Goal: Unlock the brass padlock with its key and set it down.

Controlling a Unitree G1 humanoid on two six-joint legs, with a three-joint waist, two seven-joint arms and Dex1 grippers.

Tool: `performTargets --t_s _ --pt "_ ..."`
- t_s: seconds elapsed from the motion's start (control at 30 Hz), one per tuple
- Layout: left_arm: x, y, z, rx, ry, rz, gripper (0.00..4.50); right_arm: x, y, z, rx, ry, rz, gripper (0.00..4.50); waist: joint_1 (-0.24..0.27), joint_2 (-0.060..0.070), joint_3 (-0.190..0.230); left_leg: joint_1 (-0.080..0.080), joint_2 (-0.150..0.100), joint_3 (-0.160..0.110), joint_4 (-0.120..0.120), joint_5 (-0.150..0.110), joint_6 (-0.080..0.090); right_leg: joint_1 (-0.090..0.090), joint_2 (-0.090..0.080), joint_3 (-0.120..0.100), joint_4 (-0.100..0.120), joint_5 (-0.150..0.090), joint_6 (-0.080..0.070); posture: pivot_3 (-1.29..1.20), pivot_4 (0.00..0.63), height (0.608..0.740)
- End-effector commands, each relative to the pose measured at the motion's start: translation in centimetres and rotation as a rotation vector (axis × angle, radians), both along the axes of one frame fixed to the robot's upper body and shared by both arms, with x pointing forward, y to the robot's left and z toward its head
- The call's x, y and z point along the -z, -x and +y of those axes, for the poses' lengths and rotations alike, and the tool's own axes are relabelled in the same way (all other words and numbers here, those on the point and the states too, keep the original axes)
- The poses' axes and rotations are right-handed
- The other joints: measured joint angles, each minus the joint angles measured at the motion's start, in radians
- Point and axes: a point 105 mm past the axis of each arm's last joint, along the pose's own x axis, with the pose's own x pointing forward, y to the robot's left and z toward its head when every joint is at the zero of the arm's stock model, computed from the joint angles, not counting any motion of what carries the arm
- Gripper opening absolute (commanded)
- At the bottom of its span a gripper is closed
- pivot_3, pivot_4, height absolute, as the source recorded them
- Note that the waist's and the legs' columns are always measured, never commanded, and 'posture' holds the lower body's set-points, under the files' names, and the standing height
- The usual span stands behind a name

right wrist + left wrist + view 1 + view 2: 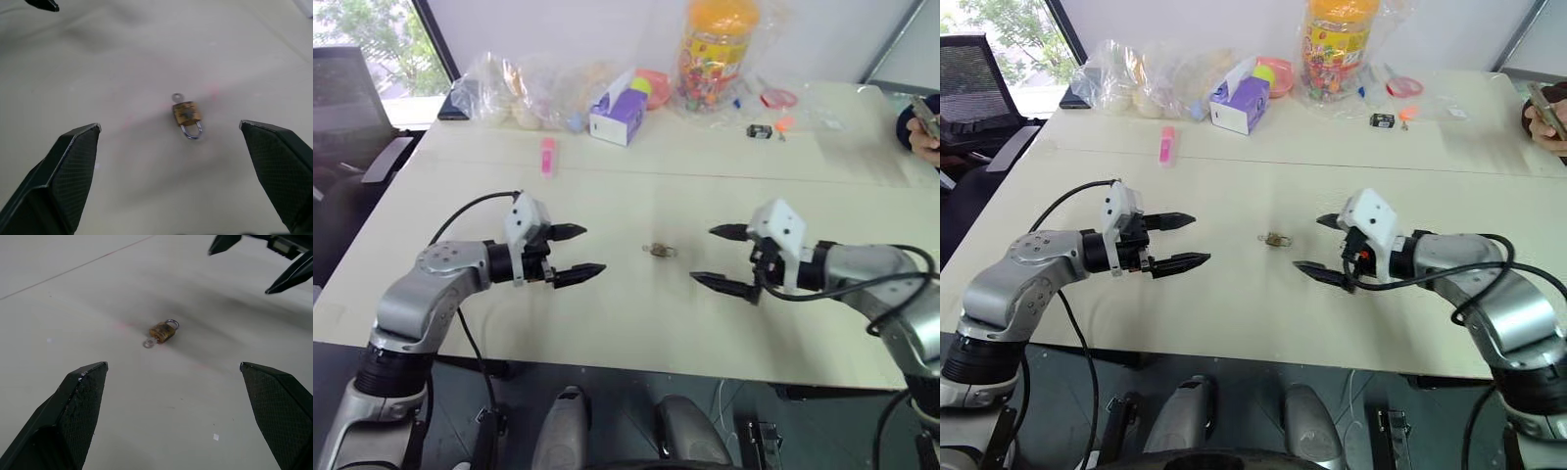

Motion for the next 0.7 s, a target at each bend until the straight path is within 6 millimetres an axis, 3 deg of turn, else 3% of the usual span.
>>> performTargets --t_s 0.03,0.23,0.53,0.63,0.7 --pt "-0.8 0.1 -0.2 0.015 0.003 -0.043 4.5 0.5 -0.8 1.2 -0.051 -0.002 -0.003 4.47 0.0 0.0 0.0 0.0 0.0 0.0 0.0 0.0 0.0 0.0 0.0 0.0 0.0 0.0 0.0 0.0 0.15 0.74" --pt "-0.8 0.2 0.0 0.01 -0.007 -0.044 4.5 2.6 -4.1 2.7 -0.04 -0.01 0.023 4.47 0.0 0.0 0.0 0.0 0.0 0.0 0.0 0.0 0.0 0.0 0.0 0.0 0.0 0.0 0.0 0.0 0.15 0.74" --pt "-0.9 0.7 0.1 -0.009 -0.013 -0.046 4.5 5.4 -6.7 2.1 -0.003 0.017 0.059 4.47 -0.002 0.0 0.001 -0.001 0.0 0.0 0.0 0.0 0.0 -0.001 0.0 0.0 0.0 0.0 0.0 0.0 0.15 0.74" --pt "-0.9 0.9 0.2 -0.014 -0.017 -0.046 4.5 6.3 -6.8 2.3 -0.003 0.029 0.067 3.62 -0.005 0.0 0.001 0.0 0.0 0.0 0.0 0.0 0.0 -0.001 0.0 0.0 0.001 0.0 0.0 0.0 0.15 0.74" --pt "-0.9 0.9 0.3 -0.019 -0.019 -0.045 4.5 6.7 -6.9 2.5 -0.002 0.035 0.059 2.63 -0.005 0.0 0.0 0.0 0.0 0.0 0.0 0.0 0.0 -0.001 0.0 0.0 0.001 0.0 0.0 0.0 0.15 0.74"
